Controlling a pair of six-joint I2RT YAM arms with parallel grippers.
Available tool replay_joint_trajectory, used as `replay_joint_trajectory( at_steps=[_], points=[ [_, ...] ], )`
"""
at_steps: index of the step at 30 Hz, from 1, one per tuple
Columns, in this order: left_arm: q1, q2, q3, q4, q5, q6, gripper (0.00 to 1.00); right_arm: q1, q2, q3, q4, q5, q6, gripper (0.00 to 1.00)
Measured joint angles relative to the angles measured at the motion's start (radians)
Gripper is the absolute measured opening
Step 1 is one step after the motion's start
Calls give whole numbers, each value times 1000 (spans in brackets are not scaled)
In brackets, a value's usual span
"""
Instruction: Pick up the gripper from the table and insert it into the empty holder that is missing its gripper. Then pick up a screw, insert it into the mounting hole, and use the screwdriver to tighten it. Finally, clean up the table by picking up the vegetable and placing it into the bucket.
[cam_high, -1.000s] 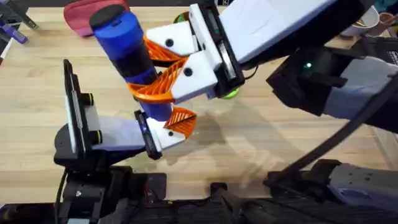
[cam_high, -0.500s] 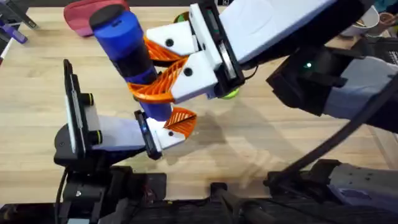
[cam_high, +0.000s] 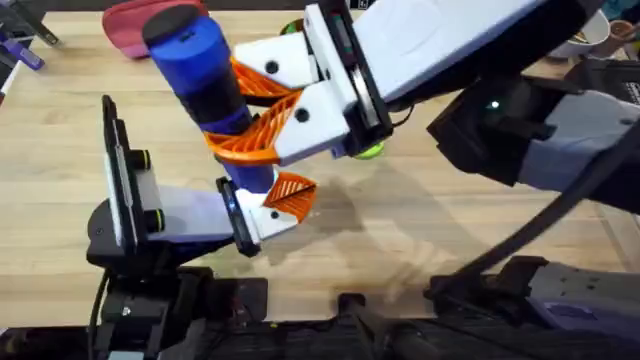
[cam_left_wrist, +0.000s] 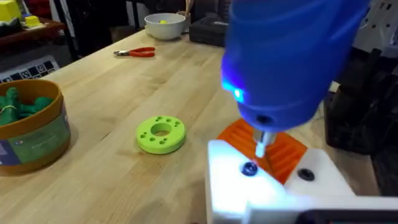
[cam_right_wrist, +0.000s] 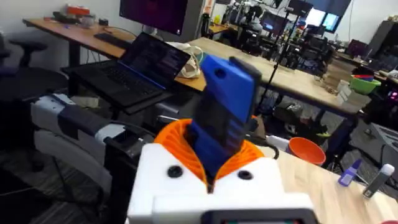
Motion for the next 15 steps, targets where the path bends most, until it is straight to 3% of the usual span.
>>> replay_joint_trajectory(
  at_steps=[15],
  points=[
    [0, 0, 0, 0, 0, 0, 21, 3, 25, 0, 6, 0, 0, 6]
  ],
)
